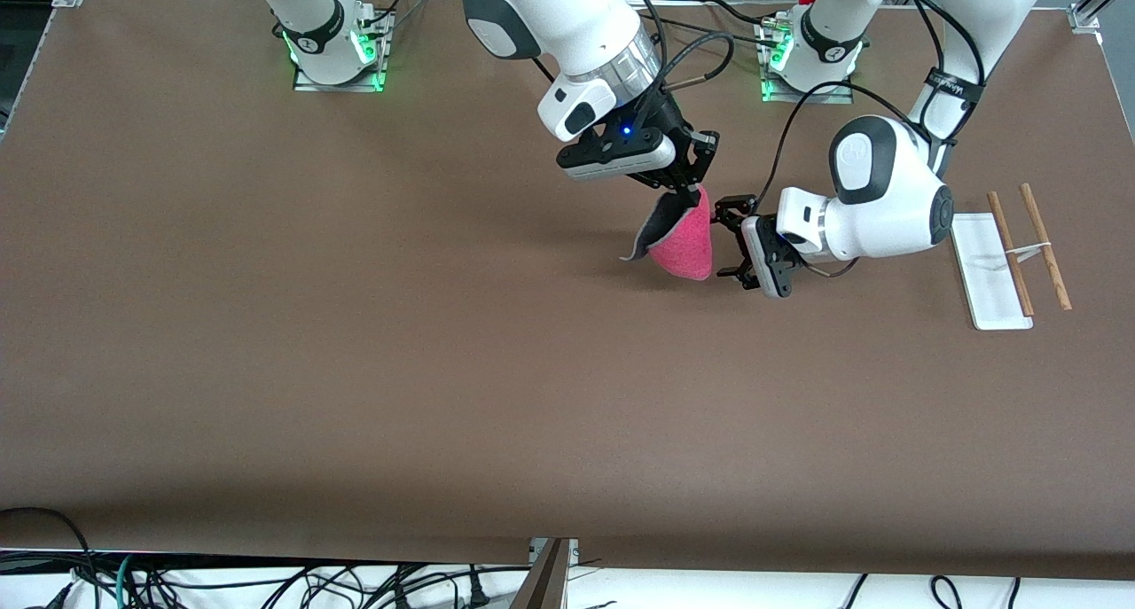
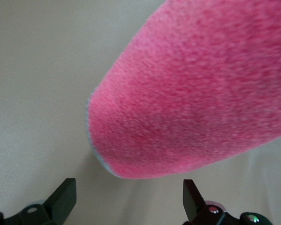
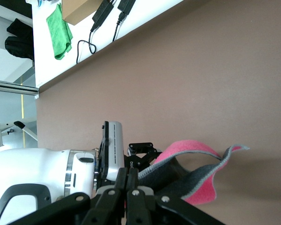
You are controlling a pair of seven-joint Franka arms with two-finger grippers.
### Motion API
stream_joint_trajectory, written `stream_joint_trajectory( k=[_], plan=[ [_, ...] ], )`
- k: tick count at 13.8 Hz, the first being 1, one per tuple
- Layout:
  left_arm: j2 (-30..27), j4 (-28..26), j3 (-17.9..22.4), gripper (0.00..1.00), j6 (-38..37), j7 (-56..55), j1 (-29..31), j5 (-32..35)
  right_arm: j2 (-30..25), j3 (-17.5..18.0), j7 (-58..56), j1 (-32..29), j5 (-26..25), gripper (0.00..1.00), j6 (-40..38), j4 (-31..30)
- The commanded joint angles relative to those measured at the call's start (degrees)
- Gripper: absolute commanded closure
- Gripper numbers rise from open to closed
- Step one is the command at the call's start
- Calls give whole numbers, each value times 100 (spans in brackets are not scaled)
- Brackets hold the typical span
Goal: Pass towel and hang on rack
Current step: 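Move the left gripper to the hanging towel end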
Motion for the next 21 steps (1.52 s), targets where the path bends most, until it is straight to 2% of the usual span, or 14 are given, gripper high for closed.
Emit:
stream_joint_trajectory(
  k=[1,11,12,15,16,20,21],
  plan=[
    [16,-31,-37,0,226,223,-73,-147,53,32,92,15,-6,100,40,100],
    [280,40,-72,0,991,232,-416,-147,53,32,75,15,-6,100,31,100],
    [280,48,-72,3,992,232,-416,-138,45,24,66,15,-6,100,31,100],
    [280,57,-72,47,992,240,-416,-94,53,23,57,15,-6,100,40,100],
    [280,66,-72,52,992,240,-416,-86,53,23,66,15,-6,100,40,100],
    [280,75,-63,51,1000,232,-416,-85,80,23,48,15,-14,100,40,100],
    [280,118,-63,43,1000,232,-416,-85,80,23,40,15,-14,100,40,100]
  ],
)
